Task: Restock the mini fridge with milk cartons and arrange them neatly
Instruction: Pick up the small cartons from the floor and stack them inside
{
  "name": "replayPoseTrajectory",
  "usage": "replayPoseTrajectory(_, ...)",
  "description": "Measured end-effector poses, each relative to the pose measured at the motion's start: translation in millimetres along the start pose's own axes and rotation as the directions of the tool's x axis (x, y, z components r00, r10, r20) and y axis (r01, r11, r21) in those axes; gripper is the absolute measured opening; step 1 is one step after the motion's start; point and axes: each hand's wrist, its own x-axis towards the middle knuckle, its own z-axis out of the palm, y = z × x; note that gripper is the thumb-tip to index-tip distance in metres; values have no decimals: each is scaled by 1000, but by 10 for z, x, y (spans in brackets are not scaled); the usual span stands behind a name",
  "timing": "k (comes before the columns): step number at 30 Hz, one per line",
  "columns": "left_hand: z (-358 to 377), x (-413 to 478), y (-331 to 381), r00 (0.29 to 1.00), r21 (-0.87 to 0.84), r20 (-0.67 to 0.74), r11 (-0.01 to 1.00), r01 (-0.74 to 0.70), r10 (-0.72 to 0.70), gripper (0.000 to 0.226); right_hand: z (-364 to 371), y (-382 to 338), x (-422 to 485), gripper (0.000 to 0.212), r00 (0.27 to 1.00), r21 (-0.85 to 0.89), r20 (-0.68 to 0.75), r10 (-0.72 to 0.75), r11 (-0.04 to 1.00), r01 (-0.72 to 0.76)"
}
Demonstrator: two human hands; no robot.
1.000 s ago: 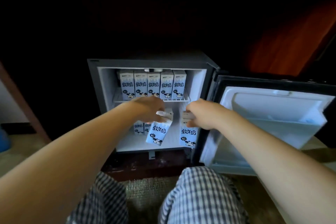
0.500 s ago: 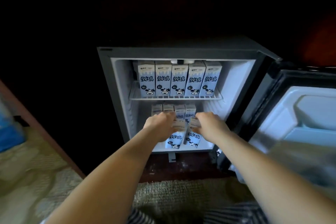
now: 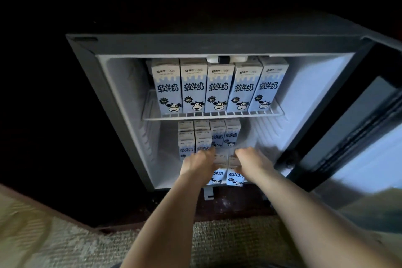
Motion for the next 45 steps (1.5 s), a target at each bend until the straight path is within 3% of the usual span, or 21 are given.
replayPoseTrajectory(8, 338, 76, 9, 990, -168, -120, 985, 49, -70, 34, 108, 38, 88, 37, 995, 132, -99, 13, 991, 1)
replayPoseTrajectory(13, 465, 99, 35, 973, -282, -203, 958, 52, -113, 39, 191, 111, 102, 48, 986, 436, -146, 82, 900, -10)
replayPoseTrajectory(16, 530, 103, 53, 954, -421, -192, 897, 133, -232, 40, 284, 129, 95, 57, 983, 594, -58, 174, 798, -106)
replayPoseTrajectory(20, 611, 166, 47, 956, -448, -82, 867, 218, -283, 28, 393, 213, 149, 45, 982, 546, 31, 184, 820, -171)
replayPoseTrajectory(24, 722, 193, 85, 950, -398, 10, 870, 290, -312, 25, 530, 223, 176, 35, 974, 597, 91, 208, 771, -220)
replayPoseTrajectory(29, 760, 286, 140, 926, -459, 25, 818, 346, -377, 23, 668, 197, 284, 26, 941, 653, 56, 334, 701, -288)
replayPoseTrajectory(35, 812, 441, 210, 923, -547, -8, 774, 318, -385, 31, 672, 227, 379, 22, 932, 651, 24, 361, 703, -288)
replayPoseTrajectory(37, 865, 482, 207, 907, -612, -23, 724, 320, -420, 31, 673, 226, 400, 20, 943, 652, 18, 333, 711, -264)
replayPoseTrajectory(41, 918, 561, 191, 828, -830, 4, 460, 315, -561, 25, 658, 196, 485, 27, 941, 683, -8, 337, 689, -241)
replayPoseTrajectory(45, 902, 658, 186, 765, -880, 54, 332, 341, -642, 14, 641, 176, 597, 41, 926, 708, -11, 377, 657, -259)
